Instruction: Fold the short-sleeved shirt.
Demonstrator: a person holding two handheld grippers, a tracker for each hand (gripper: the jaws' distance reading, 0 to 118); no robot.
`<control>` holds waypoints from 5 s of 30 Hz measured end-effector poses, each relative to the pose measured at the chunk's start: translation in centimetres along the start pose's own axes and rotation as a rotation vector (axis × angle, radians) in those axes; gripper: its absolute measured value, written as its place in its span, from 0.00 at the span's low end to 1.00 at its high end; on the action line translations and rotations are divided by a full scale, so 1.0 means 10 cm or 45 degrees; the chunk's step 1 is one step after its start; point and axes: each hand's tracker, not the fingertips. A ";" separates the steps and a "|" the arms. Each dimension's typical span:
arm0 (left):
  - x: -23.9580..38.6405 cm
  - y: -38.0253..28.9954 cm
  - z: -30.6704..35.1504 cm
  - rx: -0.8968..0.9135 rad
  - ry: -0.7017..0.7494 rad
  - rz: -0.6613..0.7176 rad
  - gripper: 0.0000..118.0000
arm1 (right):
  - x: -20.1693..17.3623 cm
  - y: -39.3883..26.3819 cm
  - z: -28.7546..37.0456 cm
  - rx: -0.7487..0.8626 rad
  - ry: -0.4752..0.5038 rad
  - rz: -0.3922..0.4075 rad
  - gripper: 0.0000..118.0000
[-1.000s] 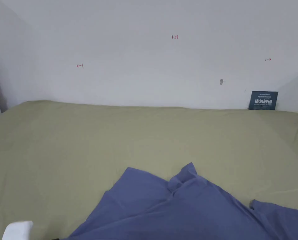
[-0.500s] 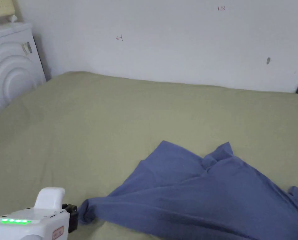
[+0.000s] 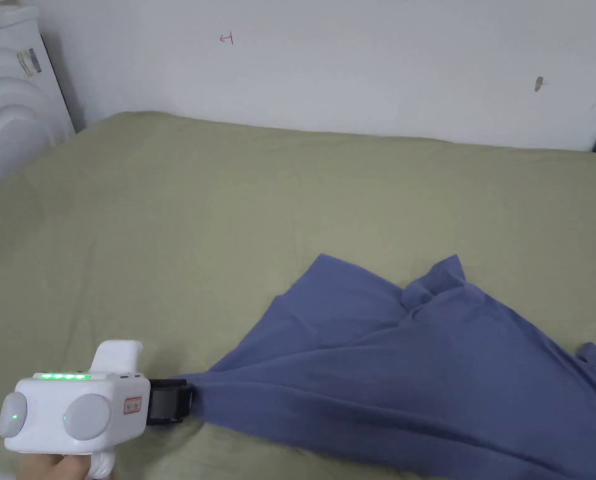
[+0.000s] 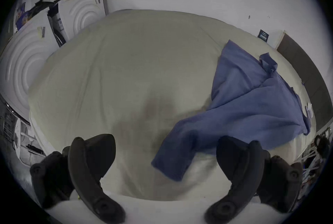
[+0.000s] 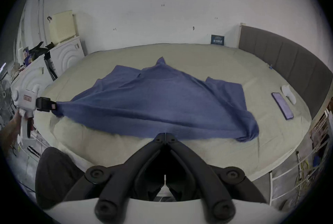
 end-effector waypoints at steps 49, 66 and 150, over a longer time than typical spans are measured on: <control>0.30 0.34 1.01 0.272 -0.110 -0.047 0.01 | 0.66 2.42 -0.45 0.144 0.060 0.172 0.00; 0.53 1.11 2.58 0.606 -0.176 -0.112 0.01 | 1.10 2.38 1.55 0.523 0.052 -0.008 0.00; 0.45 -0.19 0.74 0.144 -0.037 -0.216 0.00 | 1.32 0.46 0.14 -0.022 -0.069 -0.137 0.00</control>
